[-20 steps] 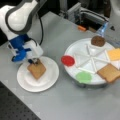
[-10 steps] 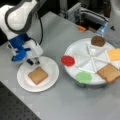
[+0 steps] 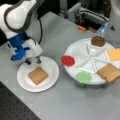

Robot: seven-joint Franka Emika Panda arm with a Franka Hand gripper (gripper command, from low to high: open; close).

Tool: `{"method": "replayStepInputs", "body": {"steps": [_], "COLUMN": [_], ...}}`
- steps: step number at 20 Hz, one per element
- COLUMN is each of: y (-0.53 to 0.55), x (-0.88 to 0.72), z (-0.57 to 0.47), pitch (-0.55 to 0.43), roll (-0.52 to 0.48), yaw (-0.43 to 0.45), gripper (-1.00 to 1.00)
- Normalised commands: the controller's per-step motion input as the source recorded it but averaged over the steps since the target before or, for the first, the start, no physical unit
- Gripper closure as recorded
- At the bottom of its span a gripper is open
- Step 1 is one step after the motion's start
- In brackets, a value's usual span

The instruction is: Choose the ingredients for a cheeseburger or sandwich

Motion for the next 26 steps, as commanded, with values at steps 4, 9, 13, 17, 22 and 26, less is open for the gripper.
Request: {"method": "replayStepInputs", "body": {"steps": [4,9,13,17,22,26], "y": [-0.07,0.07,0.22,0.34,0.38,0.33], "x": [0.15,0.07,0.02,-0.03,-0.17,-0.34], "z": [0.30,0.36,0.35,0.31,0.26,0.25], "pitch": [0.232,0.268,0.243,0.204,0.131,0.072], "roll": [0.022,-0.119,-0.243,-0.278,-0.292,-0.281], "yaw": [0.165,0.098,0.078,0.046,0.030,-0.028], "gripper": [-1.00,-1.00,-1.00,-1.00,-1.00,-1.00]}}
